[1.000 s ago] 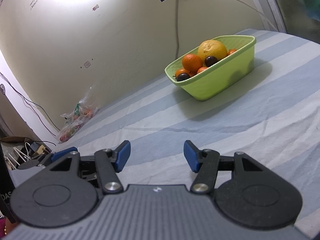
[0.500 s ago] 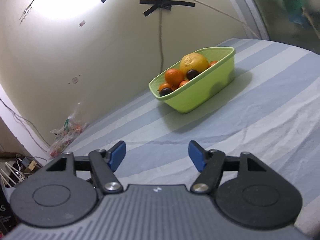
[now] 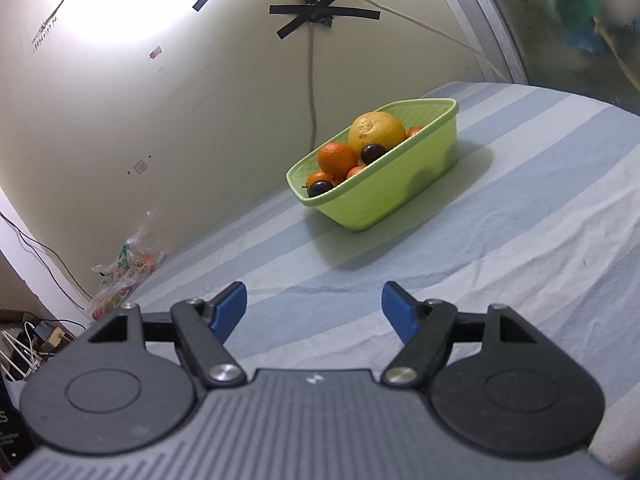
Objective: Organize fruits
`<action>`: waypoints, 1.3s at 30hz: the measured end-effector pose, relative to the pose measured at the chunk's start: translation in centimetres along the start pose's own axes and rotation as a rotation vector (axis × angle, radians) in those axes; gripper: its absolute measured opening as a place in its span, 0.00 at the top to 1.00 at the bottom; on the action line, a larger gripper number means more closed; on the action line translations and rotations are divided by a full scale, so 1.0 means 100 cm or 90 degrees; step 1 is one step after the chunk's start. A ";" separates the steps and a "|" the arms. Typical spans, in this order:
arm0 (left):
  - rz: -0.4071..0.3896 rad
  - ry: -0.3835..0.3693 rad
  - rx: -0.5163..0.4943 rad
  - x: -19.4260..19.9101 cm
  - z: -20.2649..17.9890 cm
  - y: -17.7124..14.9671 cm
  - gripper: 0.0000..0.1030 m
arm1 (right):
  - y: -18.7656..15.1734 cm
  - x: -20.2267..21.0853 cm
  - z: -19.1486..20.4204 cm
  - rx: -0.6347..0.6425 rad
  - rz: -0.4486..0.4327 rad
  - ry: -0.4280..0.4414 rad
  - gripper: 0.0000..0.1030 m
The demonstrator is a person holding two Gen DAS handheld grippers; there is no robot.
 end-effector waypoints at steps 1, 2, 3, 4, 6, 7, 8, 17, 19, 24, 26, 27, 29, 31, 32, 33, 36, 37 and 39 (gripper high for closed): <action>0.007 -0.004 0.001 -0.002 0.000 -0.001 0.00 | 0.000 0.000 0.000 0.001 0.001 0.001 0.25; 0.013 -0.007 0.004 -0.003 0.000 -0.002 0.00 | -0.001 0.000 0.001 0.001 0.002 0.000 0.25; 0.016 -0.007 0.008 -0.004 0.000 -0.003 0.00 | -0.001 0.000 0.000 0.002 0.003 0.002 0.25; 0.017 -0.006 0.009 -0.005 0.001 -0.003 0.00 | -0.002 -0.001 0.001 0.003 0.006 0.003 0.25; 0.019 -0.001 0.010 -0.005 0.001 -0.004 0.00 | -0.004 -0.002 0.001 0.005 0.009 0.005 0.24; 0.019 0.000 0.011 -0.005 0.001 -0.004 0.00 | -0.004 -0.003 0.001 0.005 0.010 0.005 0.24; 0.020 0.000 0.012 -0.005 0.001 -0.004 0.00 | -0.005 -0.003 0.001 0.004 0.012 0.006 0.24; 0.031 0.005 0.014 -0.008 0.000 -0.005 0.00 | -0.003 -0.006 -0.002 0.006 0.022 0.015 0.24; 0.033 0.005 0.014 -0.009 0.000 -0.005 0.00 | -0.003 -0.006 -0.003 0.007 0.023 0.016 0.24; 0.038 0.005 0.013 -0.010 -0.001 -0.006 0.00 | -0.003 -0.006 -0.003 0.007 0.024 0.017 0.23; 0.040 0.005 0.015 -0.011 -0.001 -0.007 0.00 | -0.003 -0.006 -0.003 0.007 0.026 0.018 0.23; 0.040 0.004 0.015 -0.011 0.000 -0.007 0.00 | -0.003 -0.007 -0.003 0.008 0.027 0.019 0.23; 0.041 0.005 0.016 -0.011 0.000 -0.007 0.00 | -0.003 -0.007 -0.002 0.010 0.028 0.019 0.23; 0.042 0.005 0.017 -0.012 0.000 -0.007 0.00 | -0.003 -0.007 -0.003 0.010 0.029 0.021 0.23; 0.043 0.006 0.017 -0.012 0.000 -0.008 0.00 | -0.004 -0.007 -0.002 0.010 0.028 0.020 0.23; 0.043 0.006 0.017 -0.012 0.000 -0.008 0.00 | -0.004 -0.007 -0.002 0.009 0.029 0.020 0.23; 0.045 0.007 0.020 -0.012 0.001 -0.009 0.00 | -0.003 -0.007 -0.003 0.010 0.031 0.021 0.23; 0.046 0.008 0.021 -0.012 0.001 -0.009 0.00 | -0.003 -0.007 -0.002 0.010 0.031 0.021 0.23; 0.047 0.008 0.022 -0.013 0.001 -0.009 0.00 | -0.004 -0.007 -0.002 0.010 0.032 0.021 0.23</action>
Point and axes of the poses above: each gripper's, at about its wrist camera, not at the fingertips, and x roughly against the way its jaws point, z to its left, y to its top, the point moved 6 cm from there along -x, roughly the way its jaws point, and after that the axes turned 12 degrees about -x, right-handed, at the moved point
